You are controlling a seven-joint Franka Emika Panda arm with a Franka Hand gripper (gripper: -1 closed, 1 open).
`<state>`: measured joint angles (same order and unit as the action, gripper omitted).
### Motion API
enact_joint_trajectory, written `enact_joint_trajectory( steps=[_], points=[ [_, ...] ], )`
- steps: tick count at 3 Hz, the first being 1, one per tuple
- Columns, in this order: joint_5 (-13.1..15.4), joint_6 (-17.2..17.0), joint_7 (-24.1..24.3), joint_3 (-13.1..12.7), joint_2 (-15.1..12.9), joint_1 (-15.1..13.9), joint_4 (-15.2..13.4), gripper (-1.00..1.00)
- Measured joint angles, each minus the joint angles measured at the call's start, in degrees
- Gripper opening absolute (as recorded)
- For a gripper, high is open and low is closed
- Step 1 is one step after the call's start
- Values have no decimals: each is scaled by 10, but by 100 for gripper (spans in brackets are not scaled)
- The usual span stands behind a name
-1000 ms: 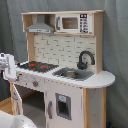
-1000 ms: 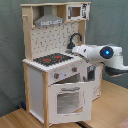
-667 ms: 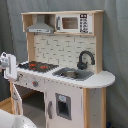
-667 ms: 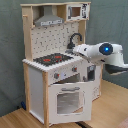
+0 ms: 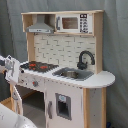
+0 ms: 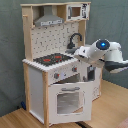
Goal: Play with the kitchen
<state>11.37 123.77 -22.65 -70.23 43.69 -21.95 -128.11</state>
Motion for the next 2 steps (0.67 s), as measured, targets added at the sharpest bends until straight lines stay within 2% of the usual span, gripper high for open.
enact_joint_trajectory(
  steps=[1, 2],
  points=[
    [-39, 0, -28, -2, -39, 0, -15, 100],
    [-60, 0, -56, -2, -89, 0, -26, 100]
  ],
)
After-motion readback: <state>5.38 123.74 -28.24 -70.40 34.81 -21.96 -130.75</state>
